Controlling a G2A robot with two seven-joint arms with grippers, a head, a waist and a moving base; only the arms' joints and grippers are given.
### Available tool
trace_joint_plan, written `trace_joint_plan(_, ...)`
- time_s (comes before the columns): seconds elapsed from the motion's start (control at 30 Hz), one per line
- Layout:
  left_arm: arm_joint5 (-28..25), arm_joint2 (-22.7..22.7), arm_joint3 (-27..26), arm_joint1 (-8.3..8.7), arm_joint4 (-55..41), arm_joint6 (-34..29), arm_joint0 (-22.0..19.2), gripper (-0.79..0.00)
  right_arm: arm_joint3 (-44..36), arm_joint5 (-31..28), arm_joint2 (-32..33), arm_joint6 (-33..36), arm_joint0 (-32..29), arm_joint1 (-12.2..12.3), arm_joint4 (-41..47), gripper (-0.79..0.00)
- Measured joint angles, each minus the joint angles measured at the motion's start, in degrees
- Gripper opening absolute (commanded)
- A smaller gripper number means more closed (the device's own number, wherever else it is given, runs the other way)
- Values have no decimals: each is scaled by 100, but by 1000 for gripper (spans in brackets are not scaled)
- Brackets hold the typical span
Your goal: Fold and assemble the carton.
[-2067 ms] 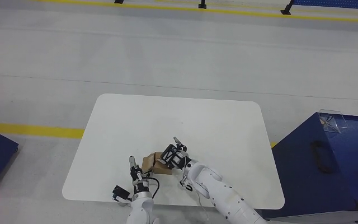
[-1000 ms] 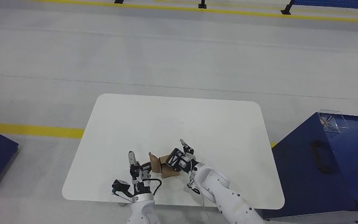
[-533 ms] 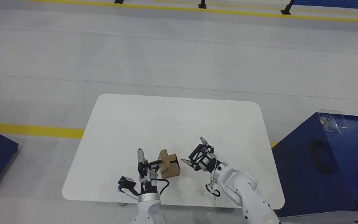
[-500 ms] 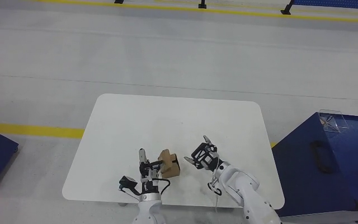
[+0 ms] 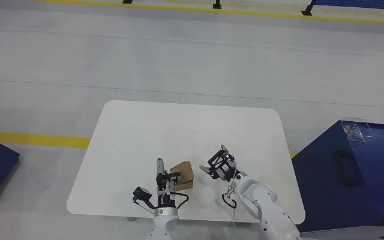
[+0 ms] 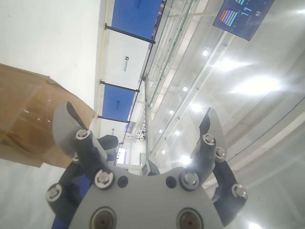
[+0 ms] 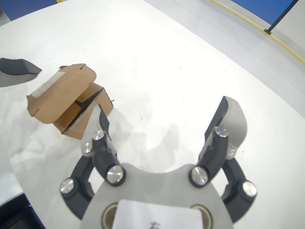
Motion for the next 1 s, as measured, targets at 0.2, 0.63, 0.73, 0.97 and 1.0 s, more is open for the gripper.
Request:
trace_joint_plan(0.2, 300, -161, -483, 56, 323, -159, 146, 0, -105, 17, 131, -116, -59, 4, 332, 0)
trace_joint_plan(0.63, 152, -614, -1578, 184, 1328, -162, 661, 0, -248, -202, 285, 413, -64, 30, 824, 0)
trace_joint_plan(0.73, 154, -614, -1578, 183, 1328, -162, 661, 0, -248, -202, 285, 412, -64, 30, 824, 0)
trace_joint_plan(0.97, 1400, -956, -1593, 266, 2043, -773, 402, 0, -152, 375, 36, 543, 30, -32, 641, 0)
trace_joint_plan(1.0, 1738, -1041, -1664, 301, 2193, -1142, 363, 0, -119, 546, -15, 600, 77, -47, 644, 0)
